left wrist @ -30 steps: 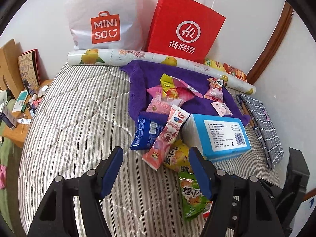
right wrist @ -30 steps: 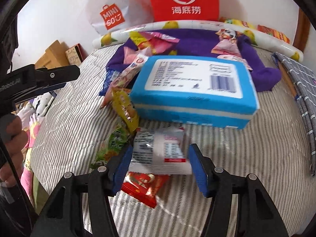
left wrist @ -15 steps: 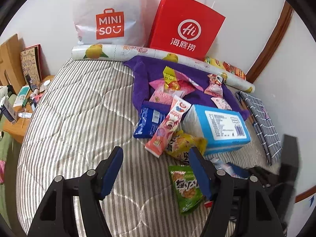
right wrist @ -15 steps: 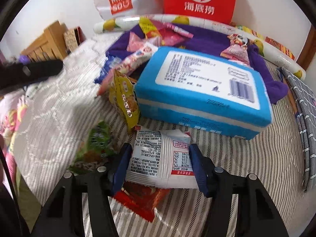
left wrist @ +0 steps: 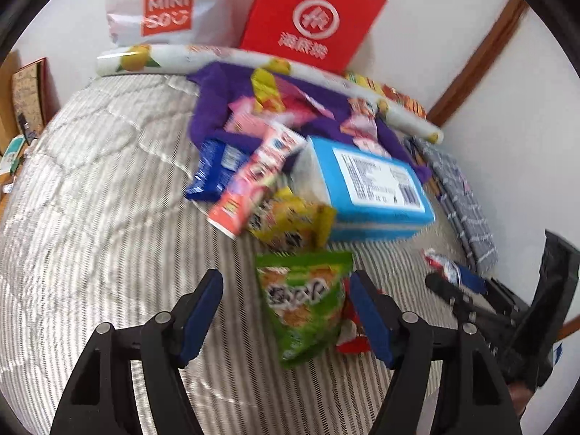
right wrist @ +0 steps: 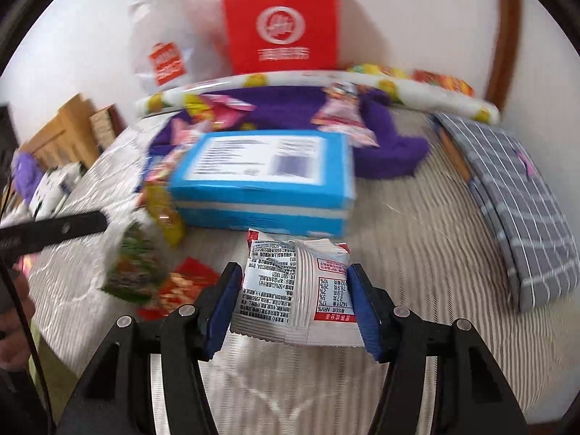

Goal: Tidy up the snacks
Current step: 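Grasp the green snack bag with left tool while right tool lifts its pack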

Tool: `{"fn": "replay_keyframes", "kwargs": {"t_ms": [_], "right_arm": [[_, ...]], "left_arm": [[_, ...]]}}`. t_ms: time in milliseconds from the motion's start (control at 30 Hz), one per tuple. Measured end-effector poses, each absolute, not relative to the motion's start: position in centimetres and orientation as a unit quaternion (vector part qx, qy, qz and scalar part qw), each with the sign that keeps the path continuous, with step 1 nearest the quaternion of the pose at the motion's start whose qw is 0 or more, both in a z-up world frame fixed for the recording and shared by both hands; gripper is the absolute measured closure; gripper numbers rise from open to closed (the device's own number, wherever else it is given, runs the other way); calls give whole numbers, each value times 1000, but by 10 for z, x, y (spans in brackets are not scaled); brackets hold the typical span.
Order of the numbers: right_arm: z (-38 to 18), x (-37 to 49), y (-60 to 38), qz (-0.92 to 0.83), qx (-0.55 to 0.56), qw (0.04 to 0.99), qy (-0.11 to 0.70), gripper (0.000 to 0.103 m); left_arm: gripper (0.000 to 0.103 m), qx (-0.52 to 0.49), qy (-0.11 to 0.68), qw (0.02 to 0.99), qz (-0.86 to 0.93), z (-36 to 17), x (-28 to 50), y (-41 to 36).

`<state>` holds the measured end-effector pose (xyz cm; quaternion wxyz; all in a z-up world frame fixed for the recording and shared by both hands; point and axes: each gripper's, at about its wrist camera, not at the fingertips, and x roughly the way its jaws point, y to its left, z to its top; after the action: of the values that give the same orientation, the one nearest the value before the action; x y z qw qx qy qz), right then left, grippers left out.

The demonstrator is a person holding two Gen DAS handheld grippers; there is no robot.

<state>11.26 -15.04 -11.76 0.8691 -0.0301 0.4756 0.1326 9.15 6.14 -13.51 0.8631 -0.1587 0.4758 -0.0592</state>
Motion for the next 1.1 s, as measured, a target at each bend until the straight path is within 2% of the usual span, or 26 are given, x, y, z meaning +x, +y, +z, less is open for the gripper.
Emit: {"fn": "replay_keyframes", "kwargs": {"t_ms": [233,400,567,633,800,1100], "right_arm": [[-143,122,-171,112,-25,878,464,44],[-153,128,-161,122,-60,881,452,44],[-162,137,-161,133,-59,875,462,46],[-163,140,-163,139,-51,871,468,45],[-163,142,-167,147,-38,868,473,45],[-163,143,-168,147,-34,867,475,45]], "left_arm": [[32,-97,487,867,-41,-155,91,34],[33,-126,482,867,-23,-168,90,43],[36,-93,461,882,-14,-169,89,37],[42,-80,454,887,-8,-170,90,34],[47,-69,441,895,-14,-170,95,38],[49,-68,436,897,-29,-173,101,41]]}}
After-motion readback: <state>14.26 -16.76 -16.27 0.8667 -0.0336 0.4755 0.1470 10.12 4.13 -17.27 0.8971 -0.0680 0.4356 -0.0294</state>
